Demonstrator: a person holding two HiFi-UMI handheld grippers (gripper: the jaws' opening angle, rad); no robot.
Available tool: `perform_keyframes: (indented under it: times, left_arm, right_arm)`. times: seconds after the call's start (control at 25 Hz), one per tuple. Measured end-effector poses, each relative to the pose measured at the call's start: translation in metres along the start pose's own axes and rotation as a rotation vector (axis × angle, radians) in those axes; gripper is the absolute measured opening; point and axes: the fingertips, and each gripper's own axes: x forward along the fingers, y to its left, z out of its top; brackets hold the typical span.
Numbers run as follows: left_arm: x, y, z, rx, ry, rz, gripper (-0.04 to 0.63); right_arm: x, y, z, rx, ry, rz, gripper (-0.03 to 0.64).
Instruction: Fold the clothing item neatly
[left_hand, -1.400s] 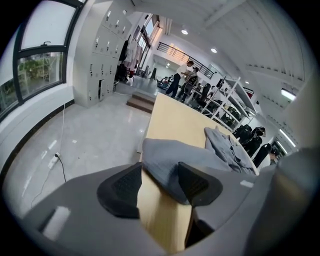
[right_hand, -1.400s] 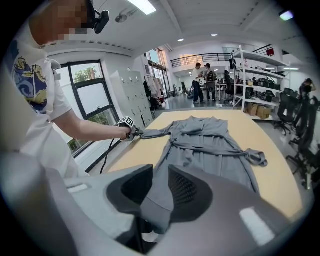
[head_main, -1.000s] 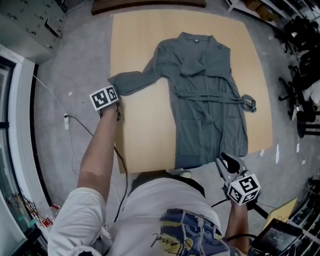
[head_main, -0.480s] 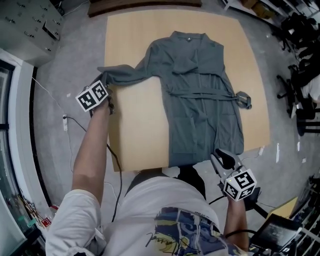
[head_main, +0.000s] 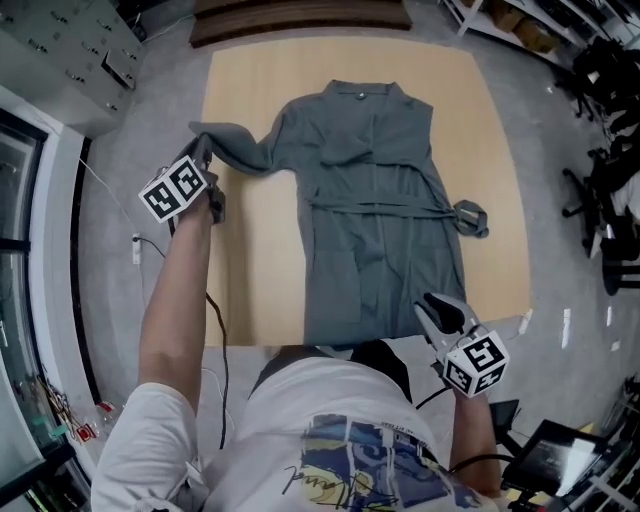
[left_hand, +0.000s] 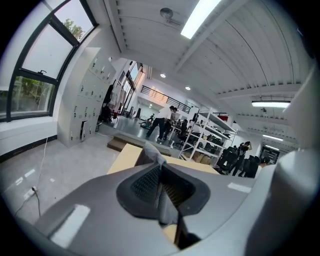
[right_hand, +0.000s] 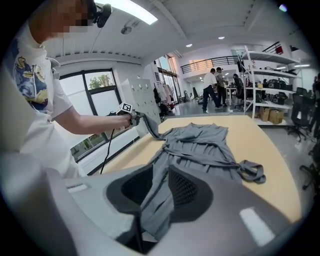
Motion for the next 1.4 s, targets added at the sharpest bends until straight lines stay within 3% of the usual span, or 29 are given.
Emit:
perform_keyframes:
  times: [0.56,1.08,1.4]
  left_arm:
    - [0.052,-0.171,0.011,0.134,-0.014,-0.053,0.021]
    - [0.127,-0.322,-0.049,0.236,0.088,-0.145,0.020]
    - [0.166,-0.385,-0.110,0.279,0.178,-0.182,0.021]
  right_arm:
    - [-0.038,-0.087,-0.029,0.045,-0.013,0.083,0.098]
    - [-0.066,-0.144,-0.051,0.111,-0.021,0.083,0.098]
    - [-0.072,-0.172,-0.063,0.149,-0.012,0.080,0.098]
